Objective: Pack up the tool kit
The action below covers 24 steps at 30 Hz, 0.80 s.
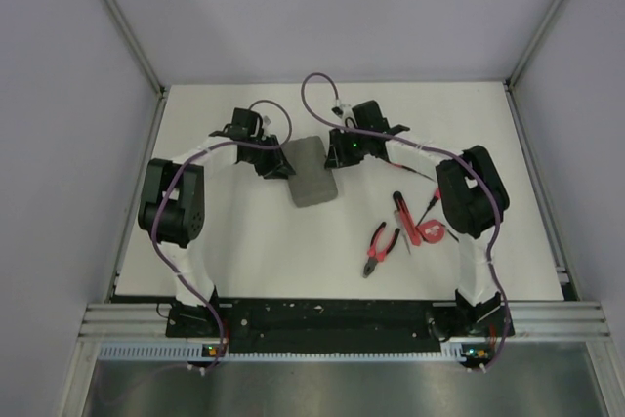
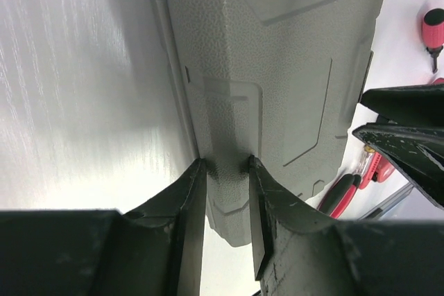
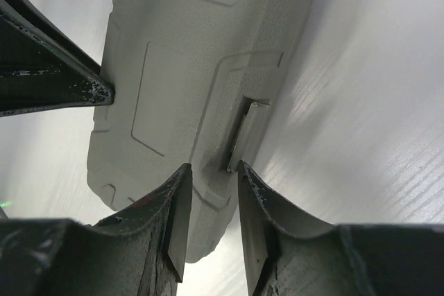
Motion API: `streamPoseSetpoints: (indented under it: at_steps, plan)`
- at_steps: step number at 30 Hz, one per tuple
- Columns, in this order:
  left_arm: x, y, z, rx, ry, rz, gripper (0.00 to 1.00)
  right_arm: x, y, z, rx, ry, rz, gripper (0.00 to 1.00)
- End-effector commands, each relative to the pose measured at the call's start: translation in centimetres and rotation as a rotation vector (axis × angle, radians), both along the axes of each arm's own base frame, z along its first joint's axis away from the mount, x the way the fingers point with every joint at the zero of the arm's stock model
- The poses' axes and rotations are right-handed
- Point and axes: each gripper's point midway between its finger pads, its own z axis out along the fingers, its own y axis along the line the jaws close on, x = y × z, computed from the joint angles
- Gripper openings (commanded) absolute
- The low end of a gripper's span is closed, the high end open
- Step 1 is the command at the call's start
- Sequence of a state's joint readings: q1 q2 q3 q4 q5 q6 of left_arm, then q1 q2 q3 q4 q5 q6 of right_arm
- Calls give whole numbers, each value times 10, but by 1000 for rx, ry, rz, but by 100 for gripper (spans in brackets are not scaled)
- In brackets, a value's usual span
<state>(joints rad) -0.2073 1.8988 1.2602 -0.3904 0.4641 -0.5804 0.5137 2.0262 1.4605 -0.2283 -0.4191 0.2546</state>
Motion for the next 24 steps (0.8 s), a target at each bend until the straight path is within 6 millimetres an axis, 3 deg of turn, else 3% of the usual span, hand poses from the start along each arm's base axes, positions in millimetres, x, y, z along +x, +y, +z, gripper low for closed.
streamPoseSetpoints:
  at_steps: [1, 14, 24]
  plan:
    - [-8, 22, -30, 134, 24, -53, 25, 15, 11, 17, 61, -43, -3, 32]
    - [-17, 26, -41, 159, 50, -60, 24, 35, -12, 7, -40, -91, -136, 32]
    - [-17, 24, -41, 145, 50, -65, 24, 35, -16, -11, -71, -63, -149, 32]
